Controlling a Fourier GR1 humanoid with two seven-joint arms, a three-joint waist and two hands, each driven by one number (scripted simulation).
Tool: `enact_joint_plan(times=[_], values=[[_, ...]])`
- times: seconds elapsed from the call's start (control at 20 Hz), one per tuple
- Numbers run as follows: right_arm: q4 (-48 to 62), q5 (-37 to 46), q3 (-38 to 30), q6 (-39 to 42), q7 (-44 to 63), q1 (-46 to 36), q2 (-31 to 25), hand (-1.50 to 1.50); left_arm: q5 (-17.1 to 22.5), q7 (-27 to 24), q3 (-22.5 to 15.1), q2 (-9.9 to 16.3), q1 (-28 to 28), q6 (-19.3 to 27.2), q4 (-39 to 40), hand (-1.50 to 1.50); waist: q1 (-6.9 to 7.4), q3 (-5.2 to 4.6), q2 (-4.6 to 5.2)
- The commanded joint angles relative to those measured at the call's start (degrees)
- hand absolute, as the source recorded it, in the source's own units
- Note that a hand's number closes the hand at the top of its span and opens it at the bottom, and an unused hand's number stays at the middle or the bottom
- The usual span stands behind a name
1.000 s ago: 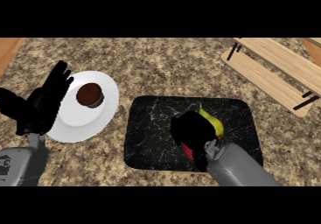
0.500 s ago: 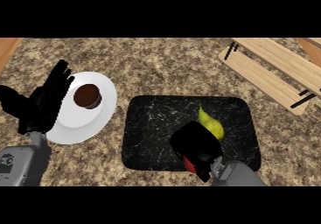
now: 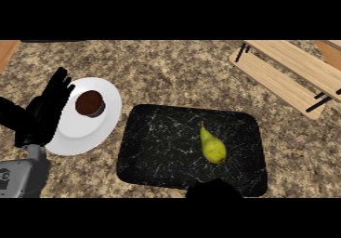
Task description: Pick the tomato from the tray and place it in the tiered shelf
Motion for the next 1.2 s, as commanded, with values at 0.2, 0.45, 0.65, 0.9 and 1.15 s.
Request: enact_joint_plan(times=[0.2,0.45,0.65,0.9,1.15], values=[[-24.7,-4.1,-1.3,0.9,10.1,4.0,6.9,1.5,0.7,1.9,-0.2,0.0,-0.6,-0.7,-2.2,0.0,1.09,-0.01,0.13],[-26.8,-9.9,-13.4,4.2,14.9,-4.1,7.9,1.5,1.7,1.0,1.5,1.3,-2.9,-2.3,0.9,0.0,1.48,-0.02,0.57],[-26.7,-11.6,-20.9,6.2,19.2,-12.7,7.9,1.5,2.2,1.2,1.5,1.9,-1.8,-3.4,-0.5,0.0,1.85,-0.02,0.54],[-23.9,-16.2,-32.9,12.2,24.7,-23.9,7.9,1.5,-0.4,2.6,-0.4,-0.5,-4.1,0.0,-0.2,0.0,1.11,0.0,0.51],[-19.4,-19.9,-48.4,18.8,25.7,-33.7,6.9,1.5,-0.1,2.4,-0.3,-0.4,-1.6,-0.8,-1.5,0.0,1.23,0.05,0.21]])
